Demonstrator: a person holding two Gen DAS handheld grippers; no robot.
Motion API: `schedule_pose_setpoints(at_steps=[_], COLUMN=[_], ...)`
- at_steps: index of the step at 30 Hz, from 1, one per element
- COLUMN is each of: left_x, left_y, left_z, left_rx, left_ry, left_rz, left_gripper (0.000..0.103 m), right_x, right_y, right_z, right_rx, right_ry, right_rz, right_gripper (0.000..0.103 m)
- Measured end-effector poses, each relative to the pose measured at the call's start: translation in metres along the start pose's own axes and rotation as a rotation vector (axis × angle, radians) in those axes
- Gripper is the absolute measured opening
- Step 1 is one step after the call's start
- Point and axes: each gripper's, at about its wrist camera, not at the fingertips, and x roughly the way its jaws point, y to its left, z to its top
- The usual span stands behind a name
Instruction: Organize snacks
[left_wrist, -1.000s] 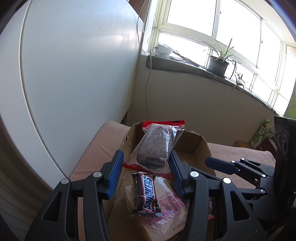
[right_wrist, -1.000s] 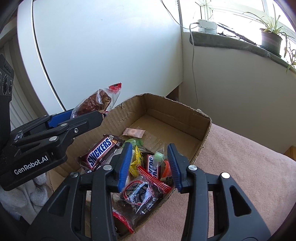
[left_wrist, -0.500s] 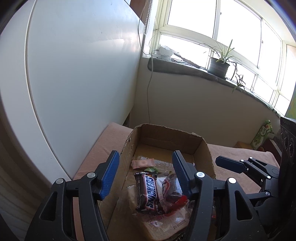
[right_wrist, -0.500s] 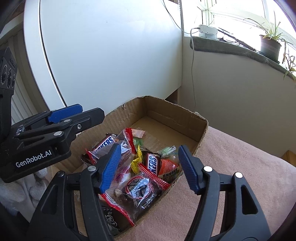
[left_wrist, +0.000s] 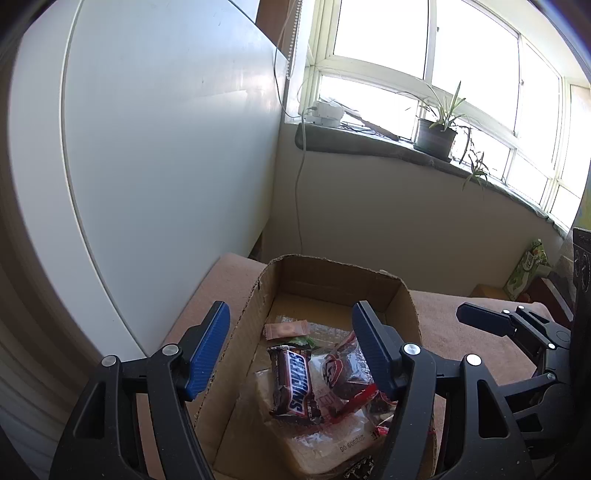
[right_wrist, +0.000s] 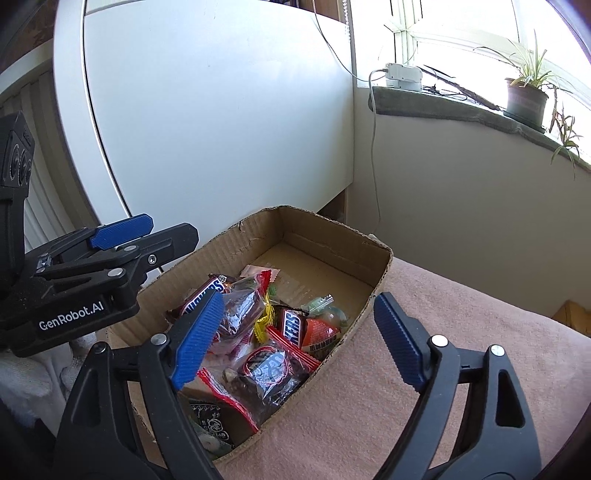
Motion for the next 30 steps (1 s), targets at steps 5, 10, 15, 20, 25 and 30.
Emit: schedule_pose_setpoints(at_steps=[5,10,15,20,25,30], left_x=[-0.007,-0.02,-0.04,-0.052,-0.059,-0.067], left_y=[-0.001,-0.006,-0.017,-0.028,-0.032,-0.035], left_z=[0.0,-0.003,-0.009,-0.016,-0.025,-0.037], left_rx=[0.001,0.025,0.065,0.086,0.083,0.08], left_ry=[-0.016,-0.04,-0.086,-0.107,-0.106,-0.102], left_rz=[0.016,0.036,0.06,0.056,0.057,0.047], left_gripper=[0.069,0.072,0.079,0.081,0.081,0.081], right_x=[-0.006,-0.02,-0.035,-0.053,-0.067,-0.082], right_y=[0.001,-0.003,-0.005,-0.008,-0.012,-0.007], right_z=[0.0,-0.002,-0.006,-0.013,-0.019,-0.036], right_rx=[-0.01,0.002,-0.002,-0.01,-0.006,-0.022], right_ry=[-0.01,-0.027,-0.043,-0.07,-0.084,-0.087], right_rz=[-0.014,-0.021,-0.029,-0.052,-0.052,-0.055], right_gripper=[0.091,0.091,0.092,0.099,0.101,0.101])
